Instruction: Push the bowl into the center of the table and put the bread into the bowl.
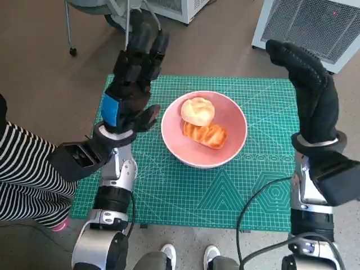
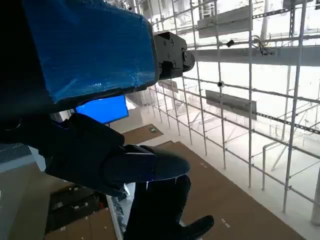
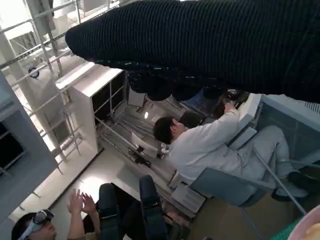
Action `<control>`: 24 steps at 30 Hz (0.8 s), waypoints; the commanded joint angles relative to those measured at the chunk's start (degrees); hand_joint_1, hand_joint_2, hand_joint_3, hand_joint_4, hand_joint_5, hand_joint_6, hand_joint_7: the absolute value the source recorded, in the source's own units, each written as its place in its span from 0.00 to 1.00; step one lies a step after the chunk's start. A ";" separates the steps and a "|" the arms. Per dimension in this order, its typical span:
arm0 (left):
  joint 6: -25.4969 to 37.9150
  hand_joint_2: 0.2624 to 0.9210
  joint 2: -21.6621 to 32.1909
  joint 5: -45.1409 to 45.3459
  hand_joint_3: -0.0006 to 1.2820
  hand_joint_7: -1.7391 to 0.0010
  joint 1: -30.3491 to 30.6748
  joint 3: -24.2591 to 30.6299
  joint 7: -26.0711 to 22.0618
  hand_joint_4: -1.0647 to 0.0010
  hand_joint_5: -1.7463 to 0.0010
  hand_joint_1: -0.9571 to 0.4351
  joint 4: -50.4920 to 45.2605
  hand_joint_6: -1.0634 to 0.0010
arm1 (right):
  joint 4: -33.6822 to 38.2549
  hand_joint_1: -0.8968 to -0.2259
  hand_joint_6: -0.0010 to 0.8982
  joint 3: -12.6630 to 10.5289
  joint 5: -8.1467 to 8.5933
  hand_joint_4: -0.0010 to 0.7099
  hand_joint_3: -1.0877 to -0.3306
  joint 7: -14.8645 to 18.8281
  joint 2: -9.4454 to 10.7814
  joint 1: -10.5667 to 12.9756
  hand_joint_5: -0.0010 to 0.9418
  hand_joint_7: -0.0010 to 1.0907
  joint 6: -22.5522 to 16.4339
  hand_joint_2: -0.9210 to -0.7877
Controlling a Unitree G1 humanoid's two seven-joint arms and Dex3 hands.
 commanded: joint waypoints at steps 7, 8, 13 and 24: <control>-0.43 1.00 1.18 2.26 0.27 0.88 0.94 -0.17 0.94 0.81 0.97 0.24 -0.78 0.85 | 0.14 0.17 0.02 0.76 -1.06 0.25 0.53 -1.04 0.48 1.90 0.00 0.44 -0.24 0.00; -0.27 1.00 1.25 2.45 0.27 0.88 1.07 -0.26 1.06 0.81 0.97 0.24 -1.05 0.85 | 0.19 0.17 0.02 0.74 -0.97 0.25 0.52 -1.06 0.48 1.95 0.00 0.44 -0.38 0.00; 0.64 1.00 1.51 2.56 0.27 0.87 1.34 -0.42 1.08 0.79 0.97 0.25 -1.92 0.83 | 0.71 0.17 0.02 0.64 -0.54 0.25 0.52 -1.11 0.48 1.91 0.00 0.44 -0.82 0.00; 2.89 1.00 1.72 2.76 0.27 0.71 1.65 -0.69 1.79 0.76 0.99 0.27 -3.76 0.94 | 1.96 0.17 0.01 0.82 -0.84 0.24 0.52 -1.98 1.29 1.55 0.00 0.44 -1.92 0.00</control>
